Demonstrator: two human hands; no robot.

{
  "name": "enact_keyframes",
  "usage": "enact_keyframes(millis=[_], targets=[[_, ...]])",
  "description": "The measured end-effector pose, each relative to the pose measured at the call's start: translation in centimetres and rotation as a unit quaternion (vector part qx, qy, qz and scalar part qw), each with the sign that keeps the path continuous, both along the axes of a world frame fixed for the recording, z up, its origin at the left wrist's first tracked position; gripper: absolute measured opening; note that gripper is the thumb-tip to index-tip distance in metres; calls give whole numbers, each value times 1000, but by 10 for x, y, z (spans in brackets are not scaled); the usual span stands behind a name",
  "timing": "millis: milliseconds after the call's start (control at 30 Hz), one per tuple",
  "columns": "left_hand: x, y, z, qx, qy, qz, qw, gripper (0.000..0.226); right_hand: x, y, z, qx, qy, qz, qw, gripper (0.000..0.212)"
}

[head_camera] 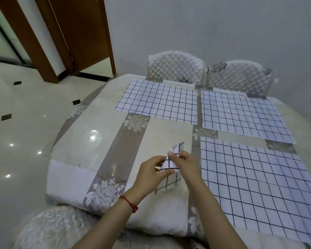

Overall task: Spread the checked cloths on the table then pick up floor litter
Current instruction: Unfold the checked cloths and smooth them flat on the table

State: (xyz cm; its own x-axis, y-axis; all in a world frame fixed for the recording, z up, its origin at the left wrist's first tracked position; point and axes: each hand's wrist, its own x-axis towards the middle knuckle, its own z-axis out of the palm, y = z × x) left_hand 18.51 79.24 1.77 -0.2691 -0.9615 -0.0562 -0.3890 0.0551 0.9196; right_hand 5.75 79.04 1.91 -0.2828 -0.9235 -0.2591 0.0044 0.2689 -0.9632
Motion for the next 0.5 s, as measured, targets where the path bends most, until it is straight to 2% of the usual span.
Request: enact_keyframes(millis=[100, 200, 433, 500], targets=[[1, 2, 5, 8, 31, 45, 998, 6, -7, 7, 7, -1, -20, 8, 1000, 22], [4, 1, 9, 16, 51, 55, 997, 17, -16, 12, 15, -14, -15, 27, 999, 15], [2, 2, 24, 62, 117, 51, 990, 40, -26, 17, 28, -26, -21, 55, 998, 16], [5, -1, 26, 68, 134, 71, 986, 38, -33, 19, 30, -13, -18, 68, 997, 16]])
